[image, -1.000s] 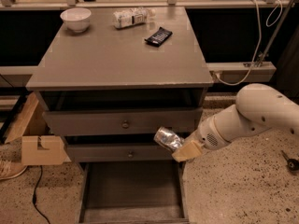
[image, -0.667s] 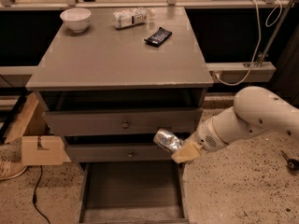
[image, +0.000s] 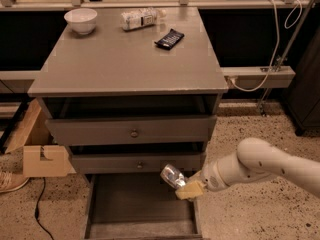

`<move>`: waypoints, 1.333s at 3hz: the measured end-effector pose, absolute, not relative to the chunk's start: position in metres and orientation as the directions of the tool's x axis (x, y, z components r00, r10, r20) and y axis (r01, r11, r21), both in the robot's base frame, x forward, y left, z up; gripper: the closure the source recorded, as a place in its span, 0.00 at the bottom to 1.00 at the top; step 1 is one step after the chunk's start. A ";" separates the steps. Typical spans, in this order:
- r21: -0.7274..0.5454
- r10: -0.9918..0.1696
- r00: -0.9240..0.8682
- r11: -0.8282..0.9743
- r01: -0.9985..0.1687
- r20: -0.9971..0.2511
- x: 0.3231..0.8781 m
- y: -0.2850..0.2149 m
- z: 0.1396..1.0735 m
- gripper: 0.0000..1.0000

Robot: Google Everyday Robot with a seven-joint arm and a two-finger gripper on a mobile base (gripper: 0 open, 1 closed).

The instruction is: Place redbull can into bottom drawer

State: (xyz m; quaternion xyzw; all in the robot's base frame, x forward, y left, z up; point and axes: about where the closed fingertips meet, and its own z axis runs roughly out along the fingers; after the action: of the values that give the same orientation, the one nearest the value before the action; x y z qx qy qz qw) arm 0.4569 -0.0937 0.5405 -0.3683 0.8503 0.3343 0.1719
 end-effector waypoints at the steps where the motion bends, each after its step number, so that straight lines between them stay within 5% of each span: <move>1: 0.534 -0.455 -0.723 0.487 -0.691 -0.520 0.452 -0.077 0.465 1.00; 4: 0.668 -0.395 -0.792 0.431 -0.607 -0.465 0.431 -0.040 0.373 1.00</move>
Offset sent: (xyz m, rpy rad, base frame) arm -0.0160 0.0798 -0.2332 0.2587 0.2712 -0.0476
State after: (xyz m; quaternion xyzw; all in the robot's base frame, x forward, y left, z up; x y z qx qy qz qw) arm 0.4311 -0.0405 0.3730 -0.2993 0.8373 0.4417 0.1196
